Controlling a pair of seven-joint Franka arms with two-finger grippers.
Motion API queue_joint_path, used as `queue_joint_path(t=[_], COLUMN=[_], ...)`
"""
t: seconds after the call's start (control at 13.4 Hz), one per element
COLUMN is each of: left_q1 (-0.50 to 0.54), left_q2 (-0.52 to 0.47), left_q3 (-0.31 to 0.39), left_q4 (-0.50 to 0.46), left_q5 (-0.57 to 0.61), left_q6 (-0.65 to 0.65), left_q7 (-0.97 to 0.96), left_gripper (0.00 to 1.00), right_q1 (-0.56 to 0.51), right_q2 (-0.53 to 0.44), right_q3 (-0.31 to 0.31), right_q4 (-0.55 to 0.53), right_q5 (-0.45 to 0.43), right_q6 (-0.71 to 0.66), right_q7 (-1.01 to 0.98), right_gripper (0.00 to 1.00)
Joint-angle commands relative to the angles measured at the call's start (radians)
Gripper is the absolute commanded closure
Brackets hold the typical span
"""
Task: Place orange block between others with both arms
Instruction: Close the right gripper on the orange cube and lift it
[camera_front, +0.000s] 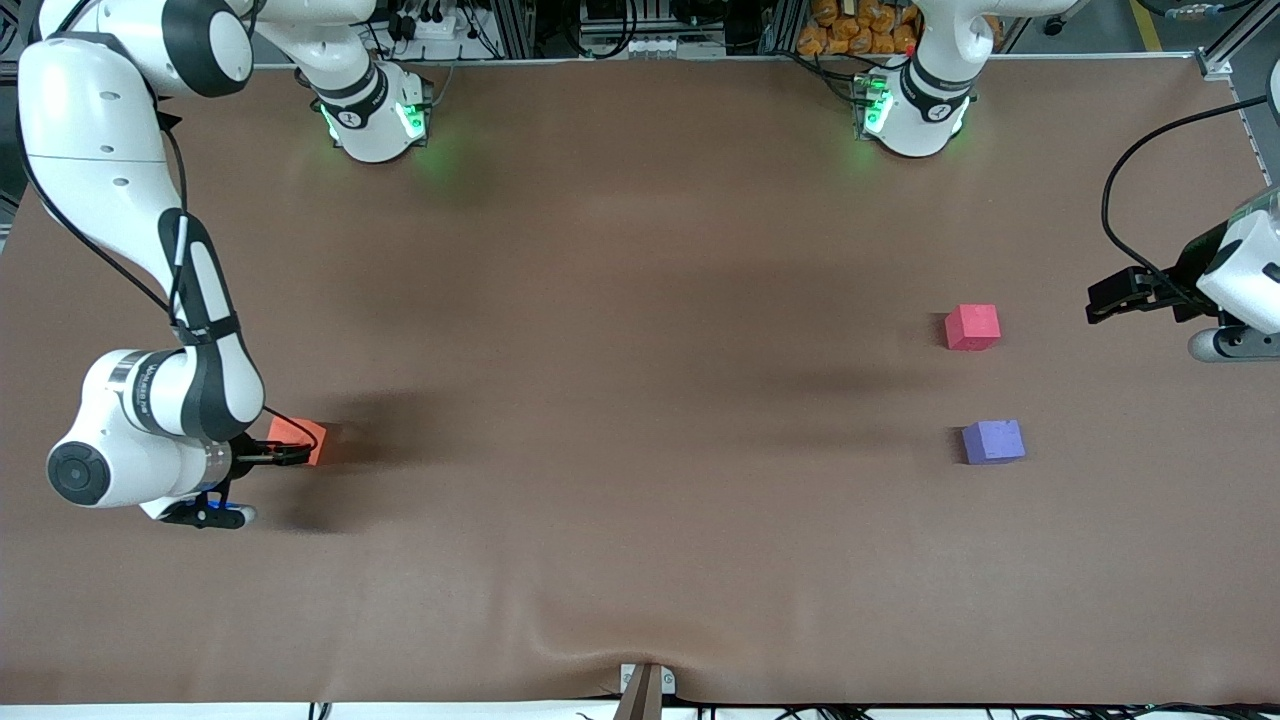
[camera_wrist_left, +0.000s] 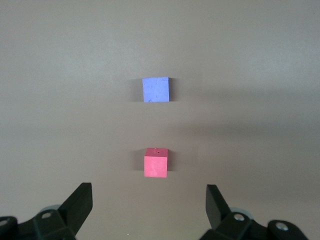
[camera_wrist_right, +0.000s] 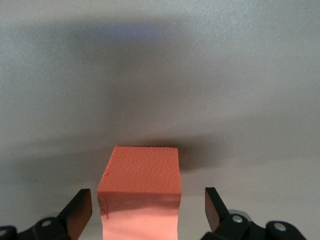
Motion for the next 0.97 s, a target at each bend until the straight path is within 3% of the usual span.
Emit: queue_joint_path(t=[0.0,0.07,0.15,0.3,0.45,0.67,0.89], left_q1=[-0.004,-0.003,-0.003,-0.004,-0.001,-0.007,0.002], left_q2=[0.006,0.005,0.006,0.011,0.011,0.012,0.014], left_q3=[-0.001,-0.001,-0.001,-0.001,-0.001,-0.001,-0.001], left_q4=[0.012,0.012,0.012,0.012,0.012,0.014,0.014], left_q5=[-0.012,-0.013,-0.012,-0.013,-0.013,-0.013,-0.021], left_q6=[-0.011,-0.011,-0.011,-0.011,-0.011,-0.009,-0.009], left_q7=[-0.016,-0.016,-0.016,-0.014,-0.009,-0.012,-0.003], left_gripper=[0.00,0.00,0.00,0.00,0.00,0.00,0.00], right_q1=[0.008,0.008,0.008,0.003,0.002,0.055,0.211], right_q2=[-0.007,-0.009,-0.009,-0.010,-0.010,-0.016,-0.016], right_q3=[0.001,0.001,0.001,0.002,0.002,0.013,0.037], right_q4=[-0.033,-0.038,-0.038,-0.033,-0.029,-0.010,0.046], right_q5=[-0.010,-0.013,-0.013,-0.013,-0.006,0.011,0.058], right_q6=[-0.005,-0.017,-0.021,-0.028,-0.027,-0.030,-0.089], right_q7=[0.022,0.022,0.022,0.031,0.042,0.152,0.362], right_gripper=[0.00,0.10,0.28,0.76,1.00,1.00,0.96])
